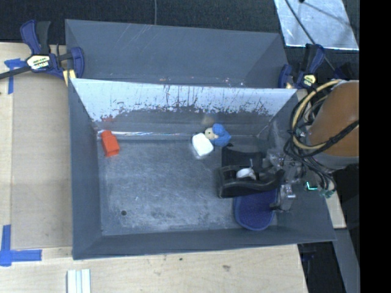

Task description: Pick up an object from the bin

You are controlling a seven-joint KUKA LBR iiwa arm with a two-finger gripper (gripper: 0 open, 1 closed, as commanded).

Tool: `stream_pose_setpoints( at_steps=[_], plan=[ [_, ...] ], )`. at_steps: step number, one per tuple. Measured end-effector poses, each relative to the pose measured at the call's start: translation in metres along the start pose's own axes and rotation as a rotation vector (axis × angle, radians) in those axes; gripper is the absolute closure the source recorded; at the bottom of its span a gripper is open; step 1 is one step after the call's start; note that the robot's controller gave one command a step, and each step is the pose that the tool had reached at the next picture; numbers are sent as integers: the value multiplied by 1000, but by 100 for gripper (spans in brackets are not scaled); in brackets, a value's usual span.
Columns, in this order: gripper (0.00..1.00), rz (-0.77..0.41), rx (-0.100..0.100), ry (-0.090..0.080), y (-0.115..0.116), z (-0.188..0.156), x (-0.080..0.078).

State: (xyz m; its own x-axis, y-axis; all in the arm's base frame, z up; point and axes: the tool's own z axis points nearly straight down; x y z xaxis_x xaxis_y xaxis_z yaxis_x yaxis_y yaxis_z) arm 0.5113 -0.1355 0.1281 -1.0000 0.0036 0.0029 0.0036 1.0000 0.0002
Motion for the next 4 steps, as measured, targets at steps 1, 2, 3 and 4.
stream_pose_setpoints(
  at_steps=[1, 2, 3, 4],
  plan=[
    [0, -13, 5, -12, 20, 55, 4],
    [100, -13, 7, -33, 20, 48, -2],
    [100, -20, 3, -11, 18, -28, -30],
    [100, -39, 1, -12, 53, -106, -68]
  ],
)
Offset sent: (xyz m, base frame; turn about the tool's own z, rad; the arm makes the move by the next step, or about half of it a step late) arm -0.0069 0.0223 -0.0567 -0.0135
